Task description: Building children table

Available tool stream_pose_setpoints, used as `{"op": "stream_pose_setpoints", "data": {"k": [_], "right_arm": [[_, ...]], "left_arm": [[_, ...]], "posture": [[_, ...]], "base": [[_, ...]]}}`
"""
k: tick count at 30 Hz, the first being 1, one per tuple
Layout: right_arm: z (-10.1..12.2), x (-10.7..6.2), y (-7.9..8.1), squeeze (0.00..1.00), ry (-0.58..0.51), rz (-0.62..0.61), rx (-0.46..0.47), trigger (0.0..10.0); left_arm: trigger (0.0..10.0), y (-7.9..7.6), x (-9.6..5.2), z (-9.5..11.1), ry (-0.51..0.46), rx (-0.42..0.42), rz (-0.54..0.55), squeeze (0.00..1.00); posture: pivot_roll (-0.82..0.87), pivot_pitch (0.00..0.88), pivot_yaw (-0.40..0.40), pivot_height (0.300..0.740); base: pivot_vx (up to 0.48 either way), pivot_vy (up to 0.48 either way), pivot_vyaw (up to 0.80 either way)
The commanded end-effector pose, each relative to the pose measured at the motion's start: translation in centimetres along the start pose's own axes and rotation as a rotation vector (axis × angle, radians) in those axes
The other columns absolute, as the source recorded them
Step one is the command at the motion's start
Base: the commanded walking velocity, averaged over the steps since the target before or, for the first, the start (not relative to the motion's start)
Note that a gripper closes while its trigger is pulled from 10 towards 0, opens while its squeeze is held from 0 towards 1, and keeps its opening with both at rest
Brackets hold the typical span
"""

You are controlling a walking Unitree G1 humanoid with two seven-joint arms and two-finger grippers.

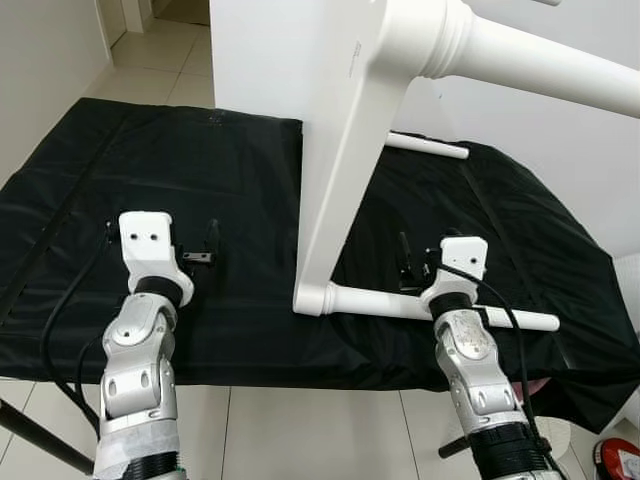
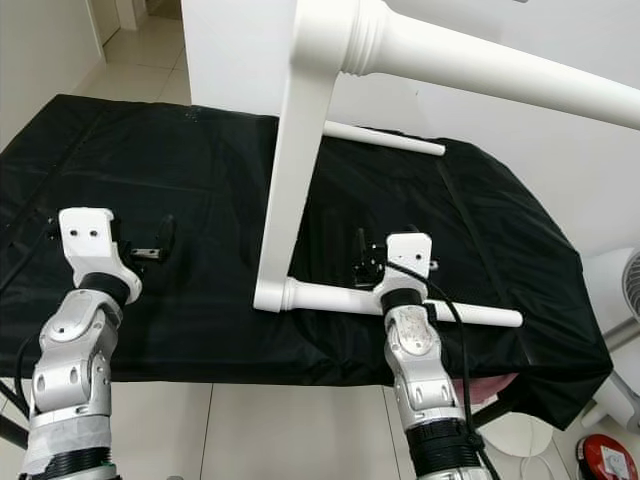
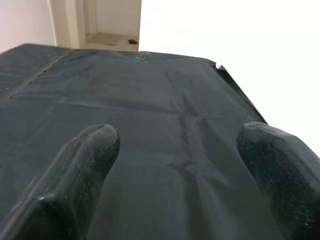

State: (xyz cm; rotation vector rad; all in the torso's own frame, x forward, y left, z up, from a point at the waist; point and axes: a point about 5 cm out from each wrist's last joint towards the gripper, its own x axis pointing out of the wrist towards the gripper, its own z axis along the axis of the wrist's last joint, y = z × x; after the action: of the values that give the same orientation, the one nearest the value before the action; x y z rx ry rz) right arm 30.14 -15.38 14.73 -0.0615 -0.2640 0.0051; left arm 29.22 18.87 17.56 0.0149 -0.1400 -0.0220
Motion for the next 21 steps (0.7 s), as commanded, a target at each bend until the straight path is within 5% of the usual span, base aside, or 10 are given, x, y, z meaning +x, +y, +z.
{"op": "stream_pose_setpoints", "data": {"k": [1, 21], "right_arm": [[0.2, -0.4, -0.4, 0.00, -0.025, 0.000, -0.010, 10.0], [-0.9, -4.2, 1.3, 0.00, -0.023, 0.050, 0.034, 10.0]], "left_arm": [[10.0, -0.4, -0.5, 0.1, -0.025, -0.007, -0.003, 0.00], [10.0, -1.5, -5.1, -0.1, -0.119, -0.046, -0.011, 0.00]], "posture": [[0.09, 0.000, -0.145, 0.740], [0.09, 0.000, -0.143, 0.740]], "base": [[0.000, 0.000, 0.00], [0.000, 0.000, 0.00]]}}
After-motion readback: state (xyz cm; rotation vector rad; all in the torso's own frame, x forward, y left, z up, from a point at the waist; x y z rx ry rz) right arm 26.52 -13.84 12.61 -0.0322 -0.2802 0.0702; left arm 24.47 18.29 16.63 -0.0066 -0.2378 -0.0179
